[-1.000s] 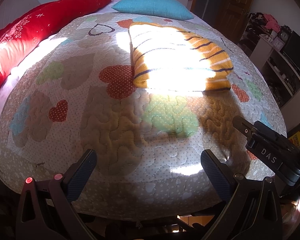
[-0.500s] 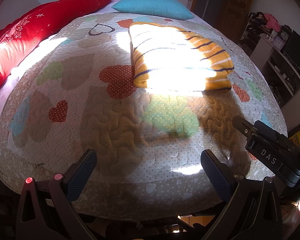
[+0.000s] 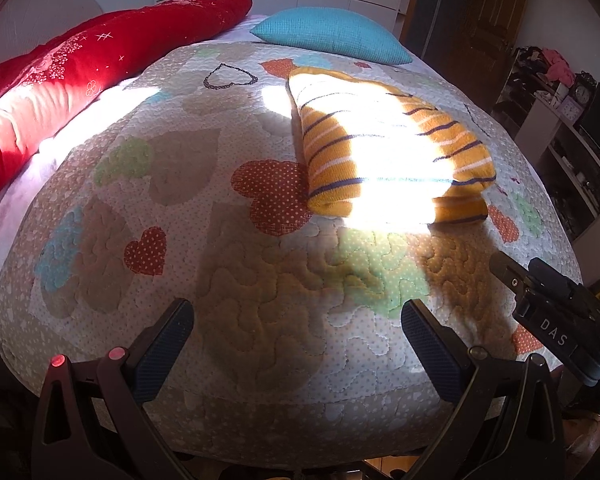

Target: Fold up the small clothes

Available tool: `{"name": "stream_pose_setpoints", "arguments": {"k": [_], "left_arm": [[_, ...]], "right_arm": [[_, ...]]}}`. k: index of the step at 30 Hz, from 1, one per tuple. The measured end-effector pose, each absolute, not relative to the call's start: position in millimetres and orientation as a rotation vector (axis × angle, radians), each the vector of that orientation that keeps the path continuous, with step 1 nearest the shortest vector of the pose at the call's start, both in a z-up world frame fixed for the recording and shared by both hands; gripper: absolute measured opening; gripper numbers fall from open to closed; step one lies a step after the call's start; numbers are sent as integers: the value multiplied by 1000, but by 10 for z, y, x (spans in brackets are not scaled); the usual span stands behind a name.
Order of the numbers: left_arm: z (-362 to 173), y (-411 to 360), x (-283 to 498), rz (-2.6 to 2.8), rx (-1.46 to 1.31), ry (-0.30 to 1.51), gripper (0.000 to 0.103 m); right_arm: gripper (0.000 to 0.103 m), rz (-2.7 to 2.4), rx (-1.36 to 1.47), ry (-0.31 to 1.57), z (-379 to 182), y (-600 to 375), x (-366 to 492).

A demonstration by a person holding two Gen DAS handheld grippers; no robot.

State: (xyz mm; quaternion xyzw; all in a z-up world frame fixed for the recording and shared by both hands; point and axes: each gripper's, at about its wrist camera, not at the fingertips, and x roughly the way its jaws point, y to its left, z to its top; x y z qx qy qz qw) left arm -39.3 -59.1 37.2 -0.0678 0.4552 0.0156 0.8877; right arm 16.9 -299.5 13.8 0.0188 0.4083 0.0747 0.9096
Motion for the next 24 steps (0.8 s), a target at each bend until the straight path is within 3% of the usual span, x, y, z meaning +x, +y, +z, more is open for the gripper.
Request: {"name": "stream_pose_setpoints", "arguments": {"k": [24], "left_arm": [[407, -905, 94, 16, 4, 892, 103]], "right_arm": [[81, 125, 27, 778, 176, -3123, 496]]}}
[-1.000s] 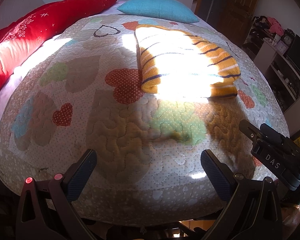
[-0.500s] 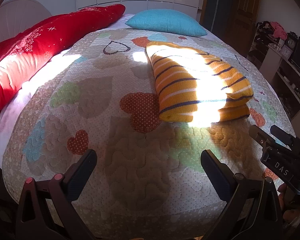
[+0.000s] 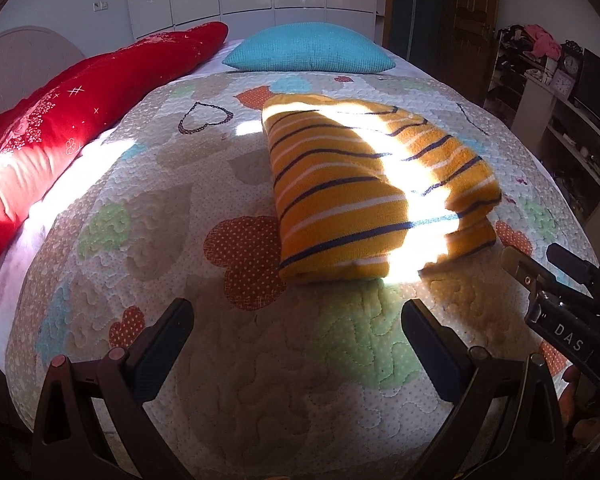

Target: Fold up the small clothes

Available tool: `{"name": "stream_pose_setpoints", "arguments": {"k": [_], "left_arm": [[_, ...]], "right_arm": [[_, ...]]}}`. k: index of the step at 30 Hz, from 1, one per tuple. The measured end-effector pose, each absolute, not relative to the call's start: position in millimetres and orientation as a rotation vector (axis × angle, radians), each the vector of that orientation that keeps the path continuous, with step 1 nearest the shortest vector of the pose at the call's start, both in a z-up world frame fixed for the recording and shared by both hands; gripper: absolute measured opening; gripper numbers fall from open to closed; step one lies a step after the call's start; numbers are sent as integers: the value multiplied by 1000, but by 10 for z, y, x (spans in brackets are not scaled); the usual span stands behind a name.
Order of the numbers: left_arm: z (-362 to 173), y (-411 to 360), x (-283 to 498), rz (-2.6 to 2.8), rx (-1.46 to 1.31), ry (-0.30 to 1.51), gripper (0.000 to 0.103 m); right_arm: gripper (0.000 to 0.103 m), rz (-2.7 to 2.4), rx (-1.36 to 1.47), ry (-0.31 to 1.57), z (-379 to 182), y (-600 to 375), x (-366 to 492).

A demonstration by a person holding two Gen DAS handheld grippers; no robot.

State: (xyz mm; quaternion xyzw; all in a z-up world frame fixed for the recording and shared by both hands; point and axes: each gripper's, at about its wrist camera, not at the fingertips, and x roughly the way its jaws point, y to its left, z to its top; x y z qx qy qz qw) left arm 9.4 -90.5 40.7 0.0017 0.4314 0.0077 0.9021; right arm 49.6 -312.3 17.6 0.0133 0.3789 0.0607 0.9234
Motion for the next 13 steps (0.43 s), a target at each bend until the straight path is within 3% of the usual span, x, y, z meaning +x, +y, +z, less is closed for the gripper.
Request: {"name": "stream_pose_setpoints", "arguments": {"k": [13], "left_arm": [[284, -829, 465, -31, -77, 926, 103]], "right_arm": [[82, 149, 32, 772, 254, -3062, 740]]}}
